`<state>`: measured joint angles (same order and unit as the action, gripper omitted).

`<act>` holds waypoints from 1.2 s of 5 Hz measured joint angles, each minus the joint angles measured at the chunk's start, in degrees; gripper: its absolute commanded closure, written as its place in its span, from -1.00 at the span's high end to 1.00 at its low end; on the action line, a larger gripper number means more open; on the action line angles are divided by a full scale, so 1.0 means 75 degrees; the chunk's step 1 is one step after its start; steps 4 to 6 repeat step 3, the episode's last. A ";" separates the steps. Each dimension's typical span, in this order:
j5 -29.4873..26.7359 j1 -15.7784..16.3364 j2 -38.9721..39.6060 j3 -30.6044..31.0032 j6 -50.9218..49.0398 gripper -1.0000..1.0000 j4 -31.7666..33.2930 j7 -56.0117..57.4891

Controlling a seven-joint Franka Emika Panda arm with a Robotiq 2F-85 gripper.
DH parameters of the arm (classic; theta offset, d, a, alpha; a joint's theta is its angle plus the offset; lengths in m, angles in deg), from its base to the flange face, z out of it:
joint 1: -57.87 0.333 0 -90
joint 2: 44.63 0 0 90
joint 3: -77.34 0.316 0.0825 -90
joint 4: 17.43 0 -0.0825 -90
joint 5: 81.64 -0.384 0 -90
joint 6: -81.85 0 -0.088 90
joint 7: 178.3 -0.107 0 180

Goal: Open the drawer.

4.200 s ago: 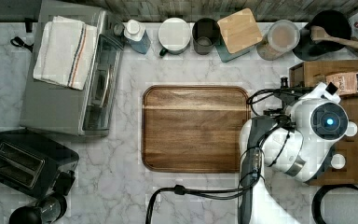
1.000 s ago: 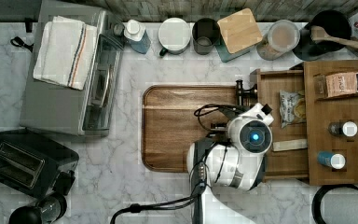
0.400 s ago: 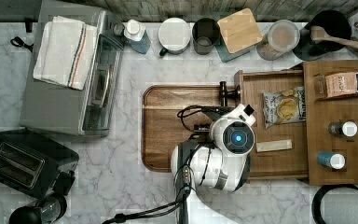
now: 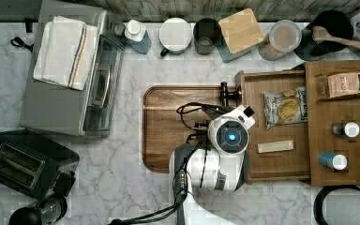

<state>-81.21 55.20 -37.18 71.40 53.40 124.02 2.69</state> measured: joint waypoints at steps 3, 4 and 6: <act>0.0274 0.0015 0.0009 -0.0007 0.0082 1.00 0.0015 -0.0269; 0.0274 0.0015 0.0009 -0.0007 0.0082 1.00 0.0015 -0.0269; 0.0274 0.0015 0.0009 -0.0007 0.0082 1.00 0.0015 -0.0269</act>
